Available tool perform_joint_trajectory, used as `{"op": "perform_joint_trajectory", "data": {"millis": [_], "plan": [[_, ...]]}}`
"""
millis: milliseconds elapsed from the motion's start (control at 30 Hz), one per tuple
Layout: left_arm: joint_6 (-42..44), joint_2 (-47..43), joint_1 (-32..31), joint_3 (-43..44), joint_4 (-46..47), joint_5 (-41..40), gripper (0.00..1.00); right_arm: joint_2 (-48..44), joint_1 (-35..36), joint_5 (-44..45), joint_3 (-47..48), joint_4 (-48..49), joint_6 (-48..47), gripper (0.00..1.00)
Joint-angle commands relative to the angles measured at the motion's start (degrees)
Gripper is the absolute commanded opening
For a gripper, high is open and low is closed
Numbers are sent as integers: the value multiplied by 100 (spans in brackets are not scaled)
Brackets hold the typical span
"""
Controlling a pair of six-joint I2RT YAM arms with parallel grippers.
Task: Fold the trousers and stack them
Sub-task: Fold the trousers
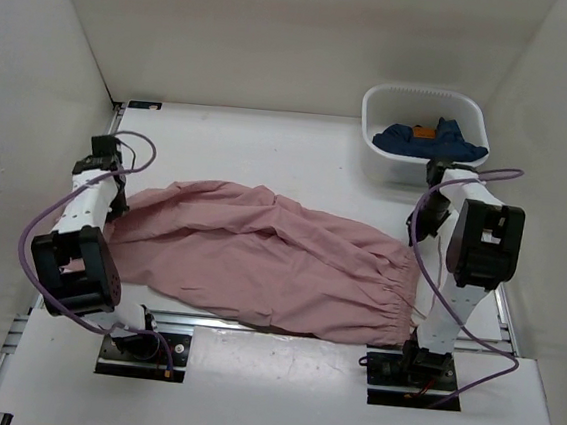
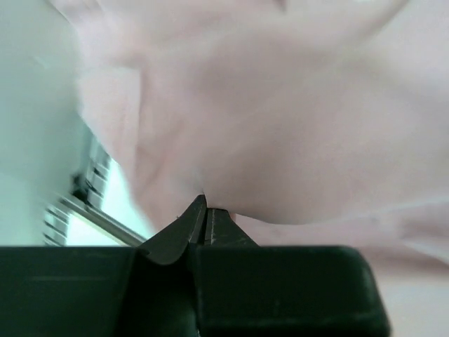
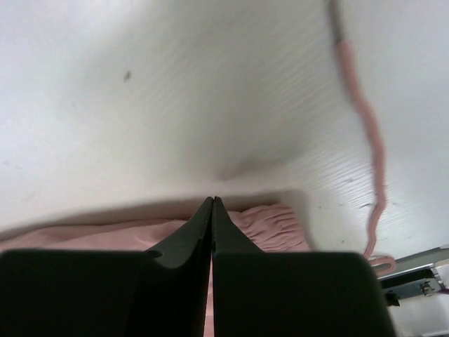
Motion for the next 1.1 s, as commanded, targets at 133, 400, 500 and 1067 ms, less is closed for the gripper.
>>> {"op": "perform_joint_trajectory", "data": {"millis": [133, 400, 500, 1067], "plan": [[-10, -31, 5, 1471, -59, -379, 14, -631, -410, 363, 478, -204, -197, 0], [-10, 101, 5, 1762, -182, -441, 14, -1202, -411, -735, -285, -64, 688, 93], [-10, 101, 5, 1815, -182, -555, 14, -1501, -411, -753, -892, 252, 1445, 98], [-10, 443, 110, 2974, 265, -660, 14, 107, -533, 37, 29, 183, 1808, 0]]}}
